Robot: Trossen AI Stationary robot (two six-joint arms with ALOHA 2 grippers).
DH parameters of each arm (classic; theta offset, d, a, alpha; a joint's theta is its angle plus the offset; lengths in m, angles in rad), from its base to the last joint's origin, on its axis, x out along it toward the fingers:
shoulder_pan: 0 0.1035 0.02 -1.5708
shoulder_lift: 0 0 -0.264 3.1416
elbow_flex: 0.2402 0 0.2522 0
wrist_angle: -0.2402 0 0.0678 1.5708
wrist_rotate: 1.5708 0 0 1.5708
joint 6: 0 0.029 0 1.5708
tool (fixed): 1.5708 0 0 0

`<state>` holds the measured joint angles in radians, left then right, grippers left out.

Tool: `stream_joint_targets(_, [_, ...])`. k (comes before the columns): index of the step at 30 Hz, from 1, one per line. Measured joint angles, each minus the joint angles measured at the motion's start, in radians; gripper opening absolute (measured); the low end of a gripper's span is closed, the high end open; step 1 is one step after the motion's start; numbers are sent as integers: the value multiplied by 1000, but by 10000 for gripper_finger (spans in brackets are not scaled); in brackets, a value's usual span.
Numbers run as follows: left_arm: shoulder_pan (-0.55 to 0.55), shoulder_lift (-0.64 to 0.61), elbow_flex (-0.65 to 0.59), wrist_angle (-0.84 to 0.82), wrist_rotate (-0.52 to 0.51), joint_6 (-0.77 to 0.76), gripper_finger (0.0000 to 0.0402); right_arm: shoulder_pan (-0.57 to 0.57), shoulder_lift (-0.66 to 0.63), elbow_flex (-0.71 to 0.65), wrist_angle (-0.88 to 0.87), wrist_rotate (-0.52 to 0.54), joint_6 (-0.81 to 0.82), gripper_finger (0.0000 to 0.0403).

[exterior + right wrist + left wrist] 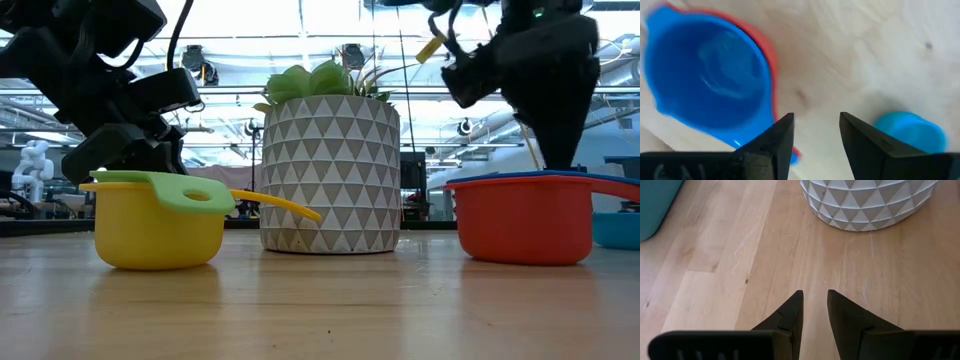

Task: Nest measuring cups in basket
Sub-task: Stack the nested measuring cups on top of the blue measuring cup

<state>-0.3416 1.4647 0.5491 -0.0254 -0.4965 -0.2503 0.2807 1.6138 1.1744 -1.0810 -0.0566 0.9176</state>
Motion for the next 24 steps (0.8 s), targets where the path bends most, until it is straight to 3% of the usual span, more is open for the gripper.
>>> stream_joint_targets(8, [0, 0, 0, 0, 0, -3, 92, -26, -61, 1, -175, 81, -137, 150])
stream_joint_targets(20, [0, 0, 0, -1, 0, -2, 92, -56, -105, -3, -305, 210, -244, 150])
stream_joint_targets(24, [0, 0, 0, -2, 0, -16, 92, -80, -111, -5, -295, 185, -278, 150])
